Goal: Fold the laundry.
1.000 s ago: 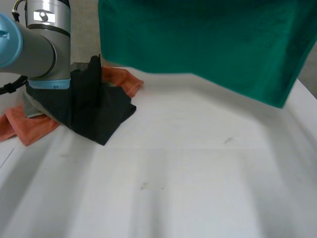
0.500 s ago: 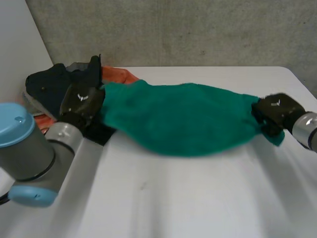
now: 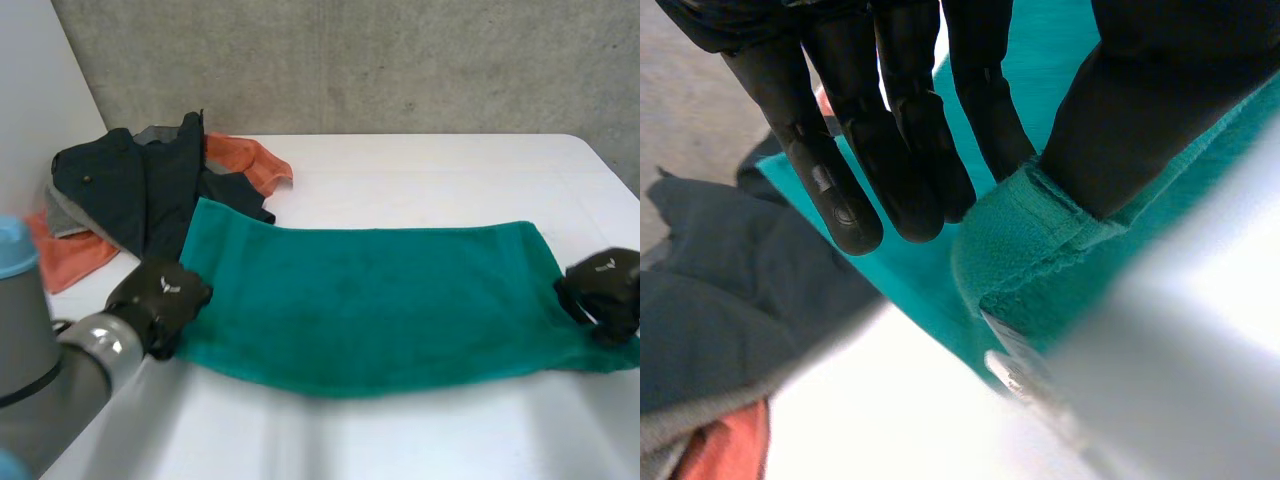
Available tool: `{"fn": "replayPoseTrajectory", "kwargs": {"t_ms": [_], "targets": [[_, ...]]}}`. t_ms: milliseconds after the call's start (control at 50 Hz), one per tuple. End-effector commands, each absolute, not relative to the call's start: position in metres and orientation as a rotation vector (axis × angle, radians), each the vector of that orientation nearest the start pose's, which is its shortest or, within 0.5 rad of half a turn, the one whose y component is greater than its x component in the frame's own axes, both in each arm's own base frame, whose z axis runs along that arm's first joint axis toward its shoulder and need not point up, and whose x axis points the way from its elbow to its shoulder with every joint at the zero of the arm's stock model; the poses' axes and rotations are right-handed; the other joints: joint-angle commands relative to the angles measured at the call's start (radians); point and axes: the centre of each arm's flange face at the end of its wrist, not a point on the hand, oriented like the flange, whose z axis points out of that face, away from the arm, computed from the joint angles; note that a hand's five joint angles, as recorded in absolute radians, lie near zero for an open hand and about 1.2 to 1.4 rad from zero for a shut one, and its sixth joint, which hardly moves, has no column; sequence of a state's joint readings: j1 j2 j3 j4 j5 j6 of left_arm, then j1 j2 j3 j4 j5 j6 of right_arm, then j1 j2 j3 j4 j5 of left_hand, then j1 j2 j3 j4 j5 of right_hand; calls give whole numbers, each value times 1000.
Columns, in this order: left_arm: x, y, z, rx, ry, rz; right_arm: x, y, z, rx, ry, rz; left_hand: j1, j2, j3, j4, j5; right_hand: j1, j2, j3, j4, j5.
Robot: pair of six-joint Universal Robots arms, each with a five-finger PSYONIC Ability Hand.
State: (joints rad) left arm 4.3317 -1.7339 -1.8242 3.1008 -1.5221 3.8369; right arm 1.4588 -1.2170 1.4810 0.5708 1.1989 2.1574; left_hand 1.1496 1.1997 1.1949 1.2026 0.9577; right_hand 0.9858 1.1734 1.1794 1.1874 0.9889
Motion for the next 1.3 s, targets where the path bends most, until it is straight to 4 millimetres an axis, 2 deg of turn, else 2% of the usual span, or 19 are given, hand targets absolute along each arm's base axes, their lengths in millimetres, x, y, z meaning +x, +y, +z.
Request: {"fn": "replayPoseTrajectory", "kwargs": {"t_ms": [20,160,280,300,320,340,360,380,400,420,500,660,800,880,960,1060,1180,1260,1300], "targets": [[-257,-274,185,1107,2114,-1850,158,-351,188,-1454,2543,-1557,247,197,201,194,264,410,223,217,209,233],[-282,-328,173,964,2004,-1997,175,-401,174,-1490,2438,-1932,247,197,201,194,264,410,223,217,209,233],[-302,-358,153,964,1973,-2042,190,-434,159,-1485,2315,-2163,247,197,201,194,264,410,223,217,209,233],[-304,-360,152,964,1966,-2048,191,-437,158,-1484,2306,-2193,233,182,187,180,250,240,52,46,38,62],[-307,-367,152,956,1950,-2066,192,-440,156,-1484,2298,-2217,-134,-184,-179,-187,-117,-90,-278,-284,-292,-268],[-309,-370,153,949,1938,-2079,193,-444,154,-1479,2292,-2239,-207,-257,-253,-260,-190,-271,-458,-464,-472,-448],[-311,-372,154,942,1926,-2090,192,-451,153,-1445,2296,-2282,-313,-363,-358,-366,-295,-624,-812,-818,-826,-802],[-312,-375,156,933,1916,-2103,192,-453,153,-1435,2298,-2297,-523,-573,-568,-576,-506,-811,-999,-1005,-1013,-989],[-315,-376,159,932,1898,-2126,192,-454,152,-1428,2303,-2305,-975,-1025,-1020,-1028,-958,-811,-999,-1005,-1013,-989],[-316,-377,161,932,1888,-2133,193,-454,153,-1419,2309,-2311,-902,-952,-947,-955,-885,-811,-999,-1005,-1013,-989],[-321,-370,173,925,1857,-2183,198,-449,165,-1360,2305,-2330,-975,-1025,-1020,-1028,-958,-811,-999,-1005,-1013,-989],[-317,-346,195,930,1833,-2223,193,-420,216,-1073,2265,-2345,-975,-1025,-1020,-1028,-958,-811,-999,-1005,-1013,-989],[-312,-320,183,1023,1922,-2123,195,-388,205,-1142,2351,-2042,-975,-1025,-1020,-1028,-958,-811,-999,-1005,-1013,-989],[-311,-316,172,1068,1960,-2079,192,-389,191,-1160,2384,-1960,-975,-1025,-1020,-1028,-958,-811,-999,-1005,-1013,-989],[-311,-327,164,1057,1955,-2075,192,-402,172,-1167,2394,-1957,-975,-1025,-1020,-1028,-958,-811,-999,-1005,-1013,-989],[-313,-356,145,1064,1880,-2055,195,-423,151,-1157,2366,-2014,-975,-1025,-1020,-1028,-958,-811,-999,-1005,-1013,-989],[-325,-383,135,1076,1742,-2170,199,-456,134,-1129,2241,-2228,-965,-1016,-1011,-1018,-948,-811,-999,-1005,-1013,-989],[-334,-406,148,1009,1611,-2300,200,-480,139,-1081,2128,-2416,-892,-942,-937,-945,-875,-811,-999,-1005,-1013,-989],[-328,-427,160,921,1551,-2334,201,-487,140,-1065,2086,-2464,-831,-881,-876,-884,-813,-811,-999,-1005,-1013,-989]]}}
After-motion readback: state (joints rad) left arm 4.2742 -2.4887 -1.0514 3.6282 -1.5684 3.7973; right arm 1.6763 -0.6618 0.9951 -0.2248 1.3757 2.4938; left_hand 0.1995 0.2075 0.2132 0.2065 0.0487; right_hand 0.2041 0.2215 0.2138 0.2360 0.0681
